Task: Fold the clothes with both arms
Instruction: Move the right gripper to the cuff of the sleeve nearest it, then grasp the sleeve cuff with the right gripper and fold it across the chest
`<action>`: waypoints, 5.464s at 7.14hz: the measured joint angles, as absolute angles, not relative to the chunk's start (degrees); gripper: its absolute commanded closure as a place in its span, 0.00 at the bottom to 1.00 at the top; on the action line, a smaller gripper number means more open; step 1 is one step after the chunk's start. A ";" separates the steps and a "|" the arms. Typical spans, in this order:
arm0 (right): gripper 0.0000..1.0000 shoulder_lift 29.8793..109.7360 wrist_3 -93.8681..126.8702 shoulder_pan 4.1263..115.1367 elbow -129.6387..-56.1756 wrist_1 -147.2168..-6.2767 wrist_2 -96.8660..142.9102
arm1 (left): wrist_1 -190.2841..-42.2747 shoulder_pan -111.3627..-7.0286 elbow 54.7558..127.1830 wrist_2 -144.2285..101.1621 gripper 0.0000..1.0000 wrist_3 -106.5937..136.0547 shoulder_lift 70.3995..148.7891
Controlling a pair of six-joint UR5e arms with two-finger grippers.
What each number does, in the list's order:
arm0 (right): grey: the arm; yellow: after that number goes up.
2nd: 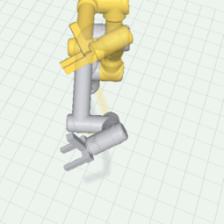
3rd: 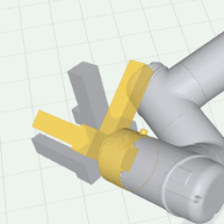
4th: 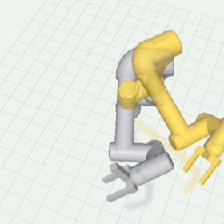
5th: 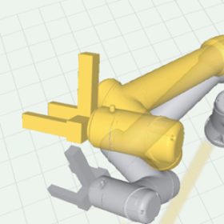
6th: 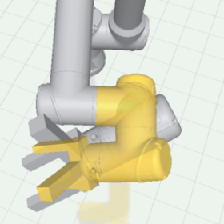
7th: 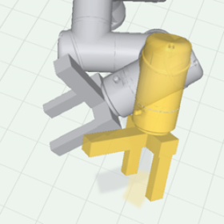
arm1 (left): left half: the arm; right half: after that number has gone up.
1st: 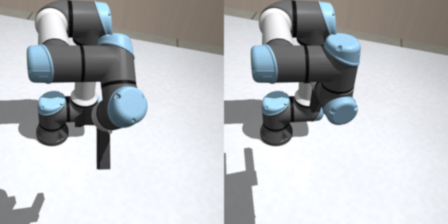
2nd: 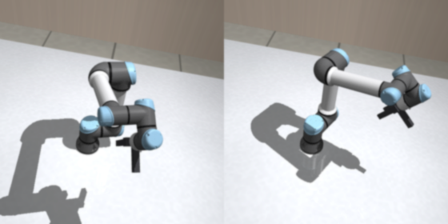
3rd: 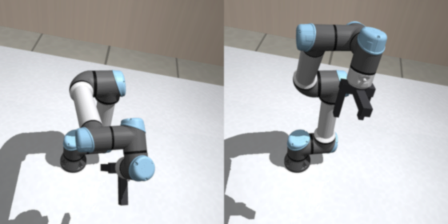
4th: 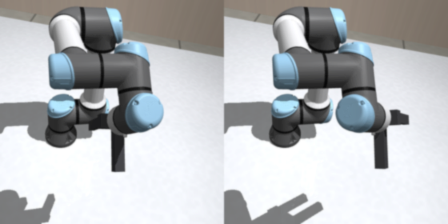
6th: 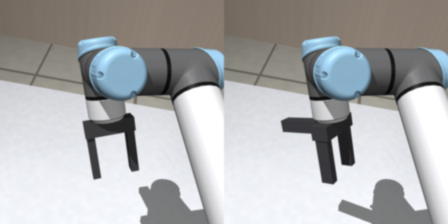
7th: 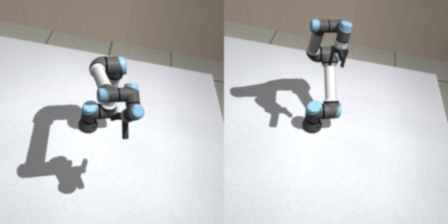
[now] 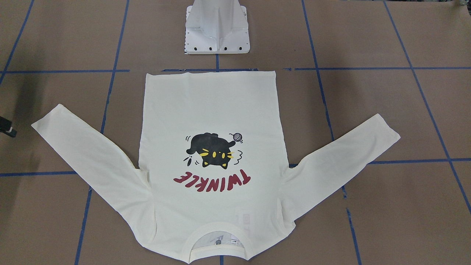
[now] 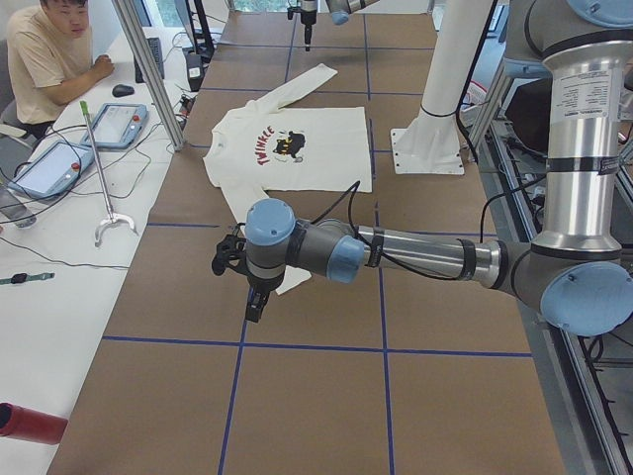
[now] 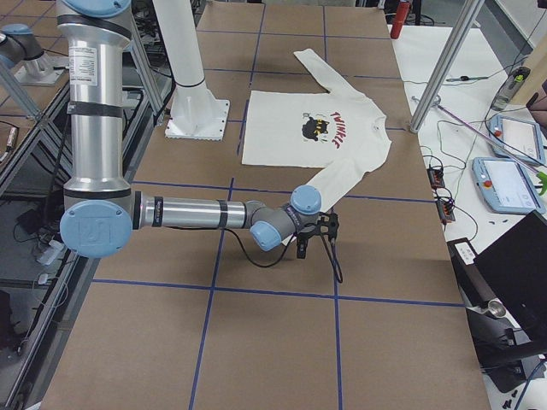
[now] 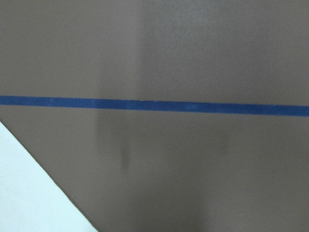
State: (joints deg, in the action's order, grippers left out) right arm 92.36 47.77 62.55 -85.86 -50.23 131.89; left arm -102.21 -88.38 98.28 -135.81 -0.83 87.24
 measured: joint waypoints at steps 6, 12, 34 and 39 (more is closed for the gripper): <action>0.43 96.38 56.27 58.13 -87.91 -44.19 129.18 | -102.92 -88.34 98.57 -135.98 0.00 0.38 87.39; 0.42 96.60 56.49 57.53 -87.81 -44.12 129.12 | -103.35 -88.42 98.30 -138.77 0.00 1.27 87.28; 1.00 45.41 82.52 45.55 -82.37 -69.14 118.21 | -103.61 -88.39 102.45 -142.87 0.00 1.46 87.10; 1.00 33.67 86.64 37.13 -72.42 -68.80 108.83 | -103.62 -88.42 103.18 -142.57 0.00 1.29 87.27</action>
